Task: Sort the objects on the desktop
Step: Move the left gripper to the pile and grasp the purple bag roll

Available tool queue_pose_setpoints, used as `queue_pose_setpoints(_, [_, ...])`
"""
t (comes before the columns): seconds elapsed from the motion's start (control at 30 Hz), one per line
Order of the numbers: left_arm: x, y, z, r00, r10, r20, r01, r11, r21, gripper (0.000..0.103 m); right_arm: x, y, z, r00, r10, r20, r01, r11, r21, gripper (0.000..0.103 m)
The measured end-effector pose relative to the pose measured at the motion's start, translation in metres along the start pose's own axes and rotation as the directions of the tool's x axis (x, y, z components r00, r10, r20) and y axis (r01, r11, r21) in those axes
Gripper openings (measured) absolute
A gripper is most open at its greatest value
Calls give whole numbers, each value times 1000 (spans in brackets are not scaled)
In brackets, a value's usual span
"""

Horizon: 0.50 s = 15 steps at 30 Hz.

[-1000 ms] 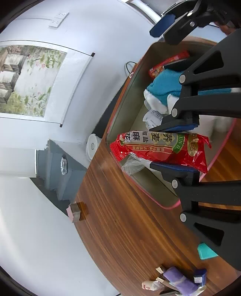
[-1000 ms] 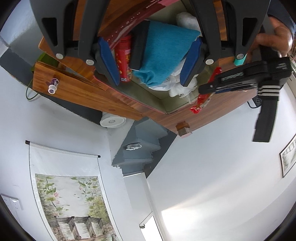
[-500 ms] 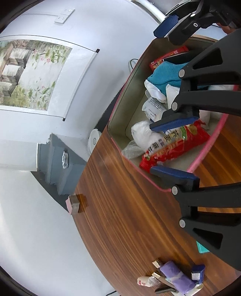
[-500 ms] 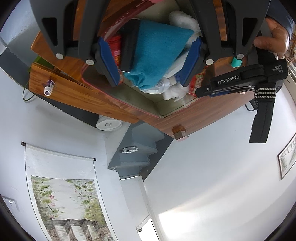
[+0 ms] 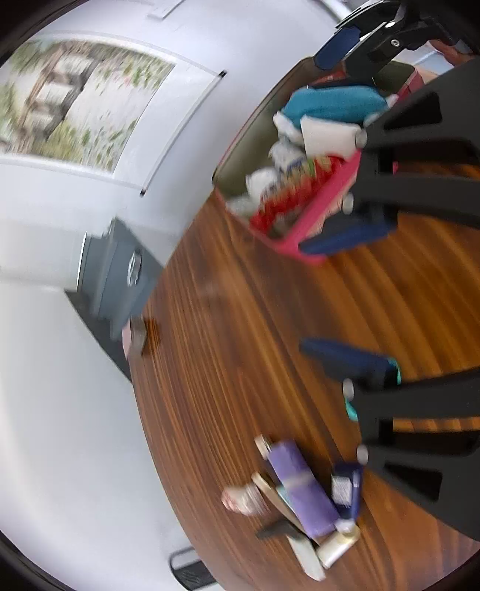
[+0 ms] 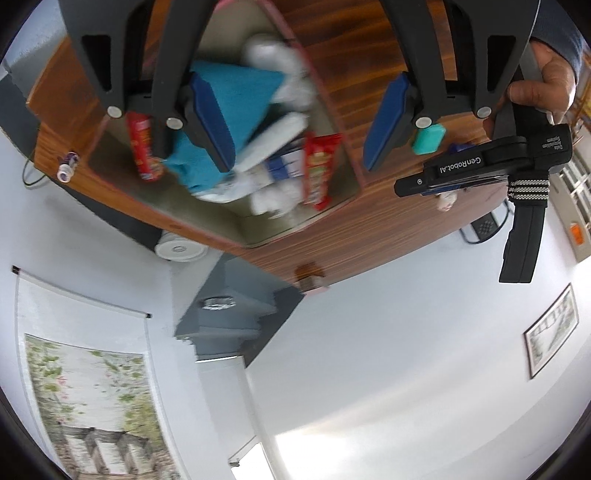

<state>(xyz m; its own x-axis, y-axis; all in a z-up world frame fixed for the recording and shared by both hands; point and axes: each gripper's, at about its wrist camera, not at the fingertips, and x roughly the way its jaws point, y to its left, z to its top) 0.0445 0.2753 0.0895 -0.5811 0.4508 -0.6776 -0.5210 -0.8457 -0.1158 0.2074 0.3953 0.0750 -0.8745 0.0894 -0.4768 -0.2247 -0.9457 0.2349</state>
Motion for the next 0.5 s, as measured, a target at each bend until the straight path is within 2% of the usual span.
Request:
queue_pose_setpoints(0.07, [-4, 19, -2, 1000, 28, 11, -28, 999, -33, 64, 4, 14, -2, 1000, 22, -12, -23, 999, -26, 77])
queue_pose_setpoints(0.13, [-8, 39, -5, 998, 56, 10, -55, 996, -64, 64, 8, 28, -6, 999, 40, -24, -41, 998, -50, 80])
queue_pose_setpoints(0.33, [-16, 98, -10, 988, 153, 17, -149, 978, -142, 64, 25, 56, -16, 992, 90, -93, -98, 991, -86, 80])
queue_pose_setpoints(0.5, [-15, 142, -12, 980, 199, 11, -193, 961, -198, 64, 36, 71, -24, 983, 117, -140, -131, 986, -100, 80])
